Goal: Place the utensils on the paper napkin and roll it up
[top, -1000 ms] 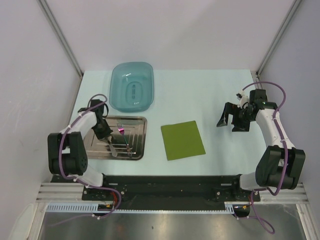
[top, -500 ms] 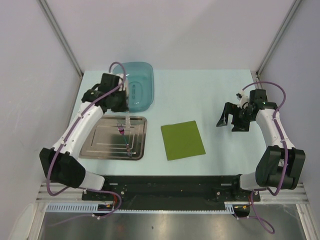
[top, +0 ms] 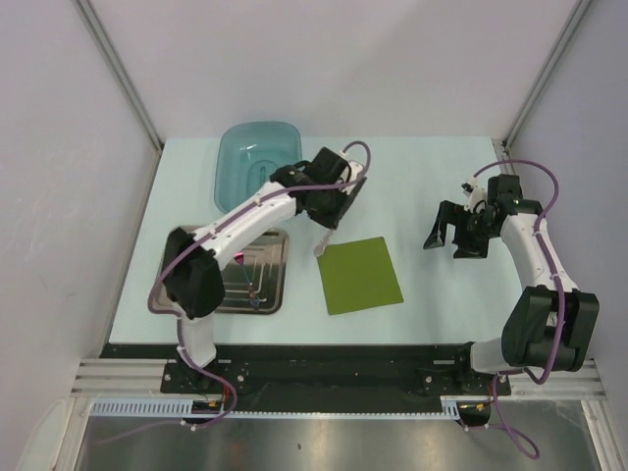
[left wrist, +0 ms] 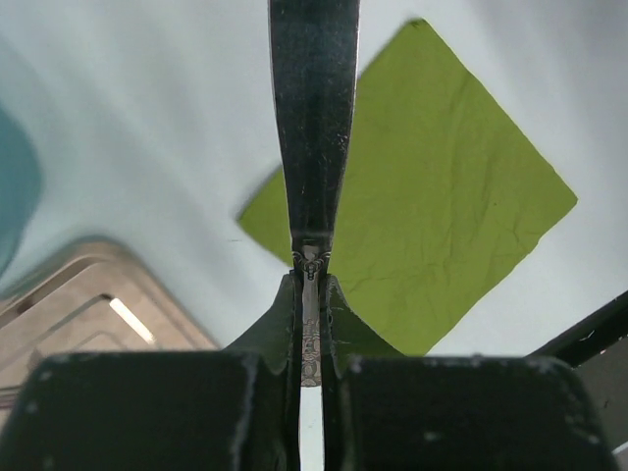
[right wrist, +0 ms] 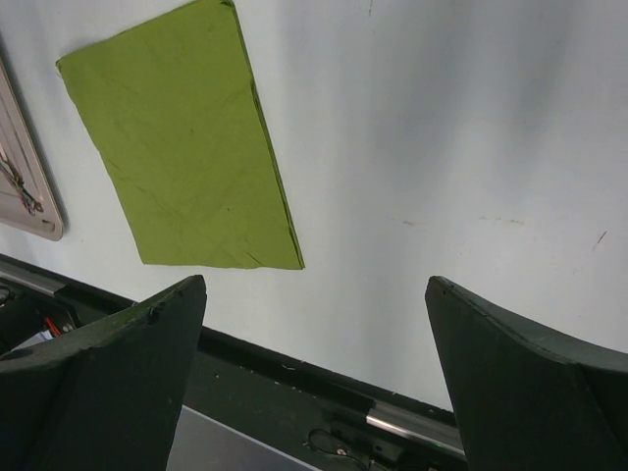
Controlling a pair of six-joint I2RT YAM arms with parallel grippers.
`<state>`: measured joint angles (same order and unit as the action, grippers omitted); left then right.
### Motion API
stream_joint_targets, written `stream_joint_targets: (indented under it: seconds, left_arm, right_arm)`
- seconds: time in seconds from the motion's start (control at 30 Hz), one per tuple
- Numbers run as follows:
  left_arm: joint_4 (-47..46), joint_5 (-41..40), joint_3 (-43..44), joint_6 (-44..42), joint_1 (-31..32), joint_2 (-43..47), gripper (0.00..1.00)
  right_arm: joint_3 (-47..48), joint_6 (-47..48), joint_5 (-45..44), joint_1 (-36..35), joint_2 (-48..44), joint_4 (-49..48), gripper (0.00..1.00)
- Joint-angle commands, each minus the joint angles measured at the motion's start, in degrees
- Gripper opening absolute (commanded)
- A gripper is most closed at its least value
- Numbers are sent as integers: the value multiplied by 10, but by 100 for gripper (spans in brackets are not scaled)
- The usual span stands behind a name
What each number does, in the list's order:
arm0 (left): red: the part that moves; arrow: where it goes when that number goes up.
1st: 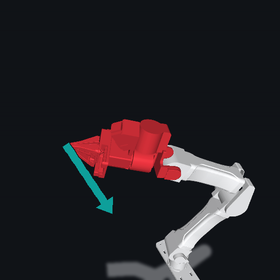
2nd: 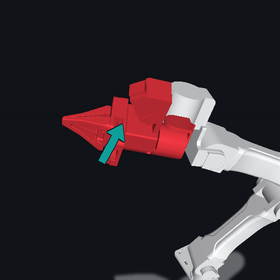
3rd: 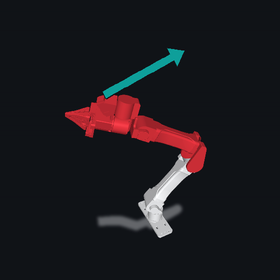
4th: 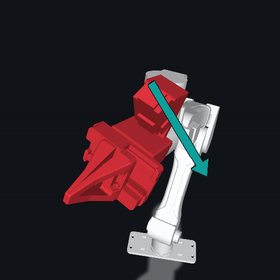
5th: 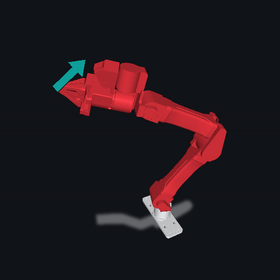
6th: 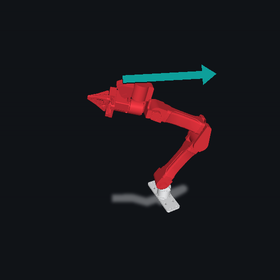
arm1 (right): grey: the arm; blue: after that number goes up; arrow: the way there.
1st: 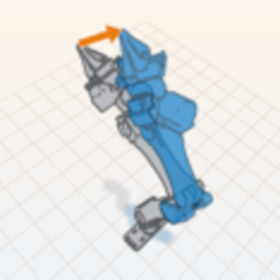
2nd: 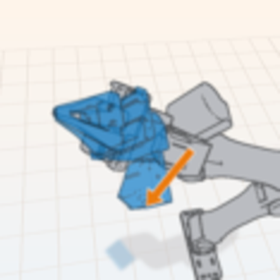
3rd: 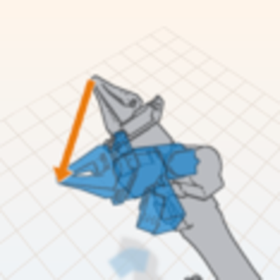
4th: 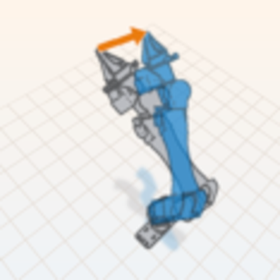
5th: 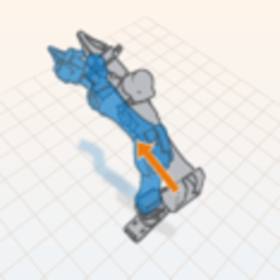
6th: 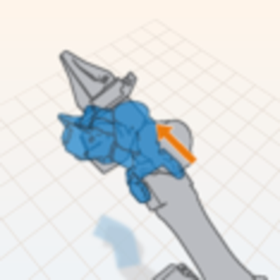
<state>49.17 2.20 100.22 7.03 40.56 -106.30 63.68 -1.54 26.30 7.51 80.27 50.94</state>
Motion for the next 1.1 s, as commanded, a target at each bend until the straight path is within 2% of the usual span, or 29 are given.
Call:
stream_joint_targets:
  seconds: [0.0,0.37,0.83,1.07]
  left_arm:
    - [8,23,65,-20,25,-44,0]
    - [17,63,111,26,57,-153,0]
    - [13,36,132,112,77,-217,0]
    - [11,33,135,112,78,-233,0]
  right_arm:
    - [14,-7,-18,-11,2,-10,100]
    - [4,-14,-88,-26,16,-22,100]
    - [0,-20,-103,-25,22,-27,100]
    - [0,-21,-104,-24,22,-26,100]
